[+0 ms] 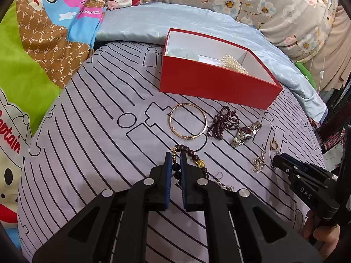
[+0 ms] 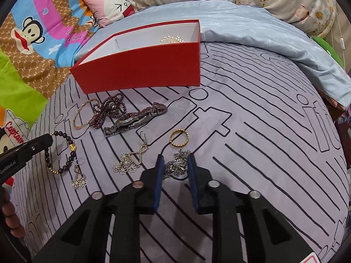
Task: Organize jewelry
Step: 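Grasp the dark bead bracelet with the left tool while the right tool grasps a silver earring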
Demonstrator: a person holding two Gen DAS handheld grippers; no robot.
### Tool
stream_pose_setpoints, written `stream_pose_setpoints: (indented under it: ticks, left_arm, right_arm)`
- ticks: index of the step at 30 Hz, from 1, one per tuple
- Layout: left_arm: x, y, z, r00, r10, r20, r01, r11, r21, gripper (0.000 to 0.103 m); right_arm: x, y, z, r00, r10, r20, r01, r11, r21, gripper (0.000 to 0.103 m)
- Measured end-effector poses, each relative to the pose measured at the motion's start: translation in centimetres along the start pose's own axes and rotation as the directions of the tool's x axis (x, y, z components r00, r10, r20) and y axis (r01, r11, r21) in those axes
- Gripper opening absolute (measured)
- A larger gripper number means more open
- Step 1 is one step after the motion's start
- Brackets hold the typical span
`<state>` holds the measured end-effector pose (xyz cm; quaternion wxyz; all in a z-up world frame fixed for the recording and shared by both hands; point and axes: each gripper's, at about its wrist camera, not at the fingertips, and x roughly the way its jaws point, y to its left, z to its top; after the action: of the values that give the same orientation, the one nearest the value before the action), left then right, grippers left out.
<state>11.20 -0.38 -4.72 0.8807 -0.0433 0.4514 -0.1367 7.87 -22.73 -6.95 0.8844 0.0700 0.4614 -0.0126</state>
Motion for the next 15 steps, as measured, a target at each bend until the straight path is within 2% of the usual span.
stream_pose_setpoints:
  ticks: [4,5,6,15]
  left_arm:
    - [-0.3,0.0,0.1,1.0,-0.007,0.003,0.007,1.0,-0.001,0.007]
    - [-0.4,0.0,0.1,1.0,-0.01,0.005,0.01,1.0,-0.002,0.007]
    - [-0.5,0.0,0.1,1.0,-0.012,0.007,0.013,1.0,-0.003,0.007]
    - [-1.9,-0.3,0.7,0.999,-0.029,0.034,0.029,1.0,-0.003,0.007]
  right_arm:
    - [-0.2,0.1,-0.2,1.0,0.002,-0.001,-0.002,1.0,0.001,0.011]
    - [-0.3,0.0,-0.2,1.0,0.006,-0.001,-0.006,1.0,0.005,0.005]
    - [-0.4,-0.1,-0.1,1.0,0.017,-0.002,-0.017,1.0,0.014,0.003]
    - [-2.2,-0.5,0.1,0.999,0.029,0.033,-0.03,0.999,0.031,0.002]
